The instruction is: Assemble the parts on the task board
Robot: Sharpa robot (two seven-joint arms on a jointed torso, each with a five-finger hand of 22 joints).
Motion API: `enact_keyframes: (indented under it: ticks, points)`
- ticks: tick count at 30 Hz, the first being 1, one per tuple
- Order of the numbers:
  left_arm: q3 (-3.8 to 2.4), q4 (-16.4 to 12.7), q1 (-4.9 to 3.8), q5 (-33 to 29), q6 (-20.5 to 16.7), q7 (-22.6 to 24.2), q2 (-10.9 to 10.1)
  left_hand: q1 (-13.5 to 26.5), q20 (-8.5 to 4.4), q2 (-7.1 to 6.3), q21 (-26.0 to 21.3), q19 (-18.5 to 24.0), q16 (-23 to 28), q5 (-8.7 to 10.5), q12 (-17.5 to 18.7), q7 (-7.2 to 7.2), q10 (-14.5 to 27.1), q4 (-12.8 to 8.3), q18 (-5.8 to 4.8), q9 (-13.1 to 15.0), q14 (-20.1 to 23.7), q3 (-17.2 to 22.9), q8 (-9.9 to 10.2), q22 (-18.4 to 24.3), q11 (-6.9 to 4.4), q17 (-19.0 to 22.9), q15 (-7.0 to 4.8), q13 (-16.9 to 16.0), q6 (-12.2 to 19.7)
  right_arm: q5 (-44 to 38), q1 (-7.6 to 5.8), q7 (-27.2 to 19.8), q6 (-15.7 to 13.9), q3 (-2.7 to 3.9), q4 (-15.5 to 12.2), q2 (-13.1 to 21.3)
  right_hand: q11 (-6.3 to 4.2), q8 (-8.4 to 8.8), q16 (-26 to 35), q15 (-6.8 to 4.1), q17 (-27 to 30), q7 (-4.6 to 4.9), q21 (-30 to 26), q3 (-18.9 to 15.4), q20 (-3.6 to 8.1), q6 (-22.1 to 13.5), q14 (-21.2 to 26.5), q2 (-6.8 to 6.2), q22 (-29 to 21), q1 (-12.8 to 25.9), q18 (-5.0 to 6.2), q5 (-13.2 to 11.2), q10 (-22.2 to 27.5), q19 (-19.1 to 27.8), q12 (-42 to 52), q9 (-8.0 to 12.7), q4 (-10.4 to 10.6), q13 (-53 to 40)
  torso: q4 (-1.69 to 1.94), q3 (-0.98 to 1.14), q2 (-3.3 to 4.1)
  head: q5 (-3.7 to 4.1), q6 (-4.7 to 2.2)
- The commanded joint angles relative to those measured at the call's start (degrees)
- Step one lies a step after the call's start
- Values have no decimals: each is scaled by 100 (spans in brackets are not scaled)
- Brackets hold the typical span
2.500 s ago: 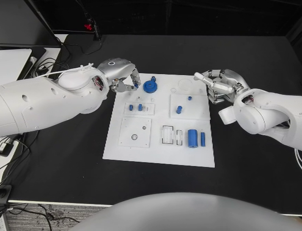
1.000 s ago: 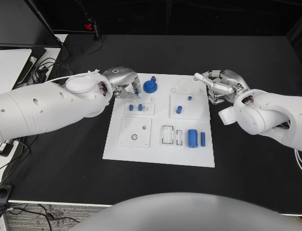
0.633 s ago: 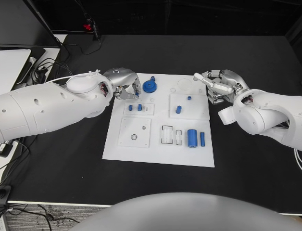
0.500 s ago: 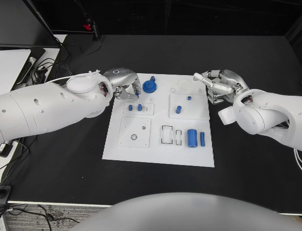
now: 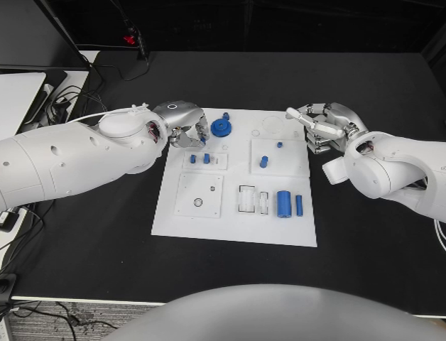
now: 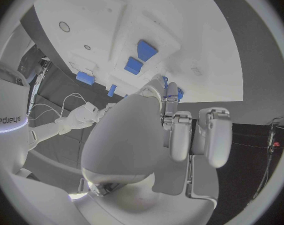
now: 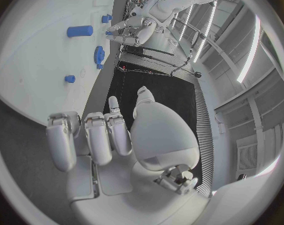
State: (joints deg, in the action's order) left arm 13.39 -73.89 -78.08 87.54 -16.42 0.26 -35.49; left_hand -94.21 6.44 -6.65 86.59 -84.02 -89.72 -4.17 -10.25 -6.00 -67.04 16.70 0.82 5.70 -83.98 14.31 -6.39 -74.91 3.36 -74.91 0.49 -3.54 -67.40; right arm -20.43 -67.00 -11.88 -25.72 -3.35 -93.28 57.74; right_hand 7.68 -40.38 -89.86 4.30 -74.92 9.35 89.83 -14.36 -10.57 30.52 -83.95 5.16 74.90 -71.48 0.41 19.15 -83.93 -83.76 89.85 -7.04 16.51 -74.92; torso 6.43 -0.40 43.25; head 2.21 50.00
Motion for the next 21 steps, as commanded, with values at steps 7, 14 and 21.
enact_keyframes:
  ticks: [7,14,21]
  points:
    - [10,-30,11,-18,247,-14,-4,20,-45,27,-47,-287,13,30,37,-17,-50,8,33,11,-559,42,-19,-1358,7,-1390,-41,1,-9,-11,-5,-50,35,3,-9,1,11,-30,-14,15,-1508,259,17,-25,-15,-9,-605,32,1510,-28,-41,33,-607,-624,15,7,5,-1508,-4,-1,-2,2,0]
    - [10,-5,14,-19,305,-33,15,20,-45,28,-52,-283,15,30,39,-17,-51,7,34,11,-557,44,-18,-1356,7,-1384,-42,1,-9,-12,-5,-51,38,3,-11,-3,11,-30,-14,15,-1508,259,17,-25,-15,-9,-605,32,1510,-28,-41,33,-607,-624,15,7,5,-1508,-9,2,-1,1,0]
    - [10,13,19,-19,396,-91,26,19,-44,13,-59,-277,16,35,68,-22,-43,2,36,6,-556,53,1,-1354,11,-1381,-41,2,16,-12,-5,-50,40,3,-13,-1,11,-30,-14,15,-1508,259,17,-25,-15,-9,-605,32,1510,-28,-41,33,-607,-624,15,7,5,-1508,-8,0,0,11,0]
